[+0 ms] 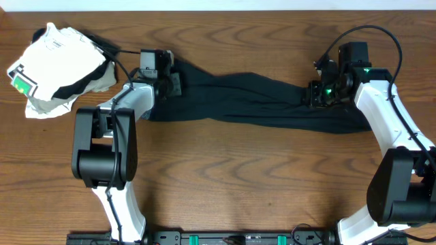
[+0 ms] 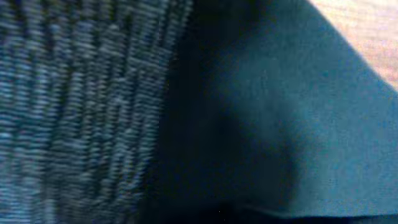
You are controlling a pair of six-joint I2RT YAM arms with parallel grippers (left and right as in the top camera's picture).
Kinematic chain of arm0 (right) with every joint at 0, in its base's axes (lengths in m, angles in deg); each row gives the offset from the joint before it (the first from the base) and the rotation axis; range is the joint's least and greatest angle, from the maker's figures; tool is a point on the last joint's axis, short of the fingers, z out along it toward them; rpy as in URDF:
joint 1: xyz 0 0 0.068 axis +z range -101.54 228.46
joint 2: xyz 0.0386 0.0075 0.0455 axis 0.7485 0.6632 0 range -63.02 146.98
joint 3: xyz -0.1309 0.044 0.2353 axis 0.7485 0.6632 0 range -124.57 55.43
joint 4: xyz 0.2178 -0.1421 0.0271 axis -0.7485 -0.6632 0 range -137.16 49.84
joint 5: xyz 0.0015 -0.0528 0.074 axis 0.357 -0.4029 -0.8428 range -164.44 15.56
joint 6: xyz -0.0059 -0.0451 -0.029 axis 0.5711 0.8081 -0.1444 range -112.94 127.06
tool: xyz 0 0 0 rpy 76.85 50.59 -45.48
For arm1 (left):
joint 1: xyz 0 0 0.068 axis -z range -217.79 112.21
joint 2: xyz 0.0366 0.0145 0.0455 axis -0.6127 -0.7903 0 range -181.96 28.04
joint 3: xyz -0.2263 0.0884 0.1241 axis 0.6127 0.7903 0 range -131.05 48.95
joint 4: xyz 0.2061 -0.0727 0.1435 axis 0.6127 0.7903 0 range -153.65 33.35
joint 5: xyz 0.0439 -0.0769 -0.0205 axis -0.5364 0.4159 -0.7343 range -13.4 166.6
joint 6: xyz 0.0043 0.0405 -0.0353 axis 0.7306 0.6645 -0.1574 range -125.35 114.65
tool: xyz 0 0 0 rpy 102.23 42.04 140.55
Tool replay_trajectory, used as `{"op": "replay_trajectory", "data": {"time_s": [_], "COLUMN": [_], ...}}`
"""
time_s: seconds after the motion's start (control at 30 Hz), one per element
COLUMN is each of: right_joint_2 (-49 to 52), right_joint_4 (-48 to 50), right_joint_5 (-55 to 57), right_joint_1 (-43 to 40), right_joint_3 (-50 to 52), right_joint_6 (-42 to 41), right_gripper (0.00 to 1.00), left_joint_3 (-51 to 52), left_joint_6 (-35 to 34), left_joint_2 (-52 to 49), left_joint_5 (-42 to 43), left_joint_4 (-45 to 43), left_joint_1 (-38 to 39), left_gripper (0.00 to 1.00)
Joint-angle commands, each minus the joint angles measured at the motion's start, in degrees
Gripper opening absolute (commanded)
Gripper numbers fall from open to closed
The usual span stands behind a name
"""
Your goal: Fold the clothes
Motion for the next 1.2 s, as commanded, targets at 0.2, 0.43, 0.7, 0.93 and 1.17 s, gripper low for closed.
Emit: {"op": "replay_trajectory", "data": {"time_s": [0.2,0.43,0.7,0.93,1.17], "right_joint_2": [-0.8,-0.8,-0.8,0.3,6.2], "right_joint_4": [-0.5,1.2,13.9,22.5,24.7], "right_joint_5": [3.4,5.3,-1.6,0.0,6.7], "right_joint_1": [0.5,0.5,2.4,9.9,14.7], "right_joint_3": [0.1,1.4,7.1,7.1,7.1], "right_joint_6": [0.9,-0.4,-2.8,-9.8,-14.0], "right_gripper": [0.21,0.24,0.21,0.26,0.18], "left_joint_3": [-0.2,-0.2,-0.2,-0.2,-0.2], "left_joint_6": [0.6,1.0,1.0,1.0,1.0], "left_joint_2": [-2.8,-2.2,0.4,0.5,0.5], "left_joint_5": [-12.0,-13.5,-13.4,-13.4,-13.4], "left_joint_4": [-0.6,1.3,3.4,4.2,5.5], "left_joint_1": [-4.0,-4.8,-4.8,-4.8,-4.8], "left_gripper": [0.06,0.06,0.07,0.07,0.08]}}
